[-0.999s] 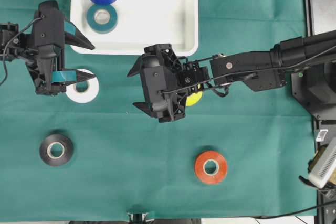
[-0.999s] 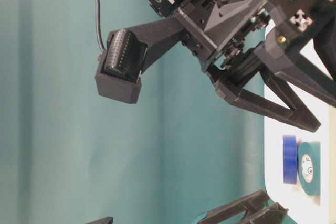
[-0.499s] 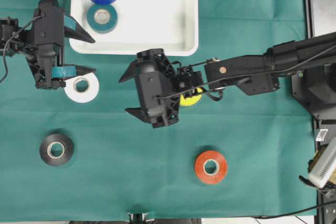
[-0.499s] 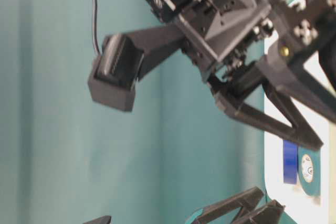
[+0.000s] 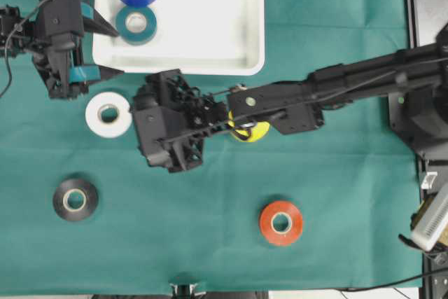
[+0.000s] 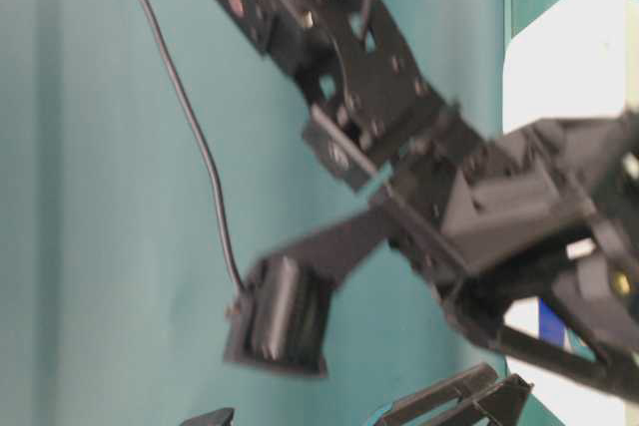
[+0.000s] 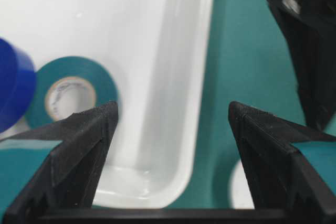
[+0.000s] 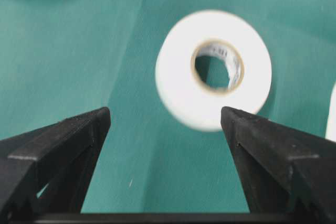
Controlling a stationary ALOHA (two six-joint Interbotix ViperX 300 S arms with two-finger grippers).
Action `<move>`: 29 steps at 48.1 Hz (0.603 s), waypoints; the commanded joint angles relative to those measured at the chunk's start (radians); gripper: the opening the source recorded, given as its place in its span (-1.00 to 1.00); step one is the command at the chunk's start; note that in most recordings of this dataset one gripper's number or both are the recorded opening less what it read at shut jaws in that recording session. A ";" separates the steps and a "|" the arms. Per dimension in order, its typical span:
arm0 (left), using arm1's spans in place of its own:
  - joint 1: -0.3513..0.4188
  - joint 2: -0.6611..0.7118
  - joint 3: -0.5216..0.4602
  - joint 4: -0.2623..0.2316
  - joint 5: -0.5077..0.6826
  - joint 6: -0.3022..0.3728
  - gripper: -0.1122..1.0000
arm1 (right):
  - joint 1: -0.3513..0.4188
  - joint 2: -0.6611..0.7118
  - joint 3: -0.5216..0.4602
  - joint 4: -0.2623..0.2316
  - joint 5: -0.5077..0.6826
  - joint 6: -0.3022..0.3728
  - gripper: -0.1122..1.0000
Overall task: Put the tape alternately from left to right into the white case.
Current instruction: 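Reach the right gripper to the white tape roll and grip it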
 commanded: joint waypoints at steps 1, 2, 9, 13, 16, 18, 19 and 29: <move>0.015 -0.015 -0.006 -0.002 -0.008 0.000 0.72 | 0.003 0.002 -0.060 -0.008 0.003 0.002 0.34; 0.018 -0.015 -0.006 -0.002 -0.008 0.000 0.72 | 0.003 0.006 -0.066 -0.008 0.003 0.002 0.34; 0.031 -0.015 -0.005 -0.002 -0.008 0.000 0.72 | -0.005 0.038 -0.107 -0.008 0.003 0.002 0.34; 0.034 -0.015 -0.005 -0.002 -0.008 0.000 0.72 | -0.009 0.061 -0.132 -0.008 0.015 0.005 0.34; 0.035 -0.015 -0.003 -0.002 -0.008 -0.002 0.72 | -0.009 0.077 -0.149 -0.008 0.034 0.006 0.34; 0.037 -0.015 -0.003 -0.002 -0.008 -0.002 0.72 | -0.009 0.087 -0.160 -0.005 0.049 0.006 0.34; 0.037 -0.015 -0.003 -0.002 -0.008 -0.002 0.72 | -0.009 0.094 -0.164 -0.005 0.057 0.006 0.34; 0.038 -0.015 -0.003 -0.002 -0.008 -0.002 0.72 | -0.009 0.143 -0.213 -0.005 0.094 0.005 0.34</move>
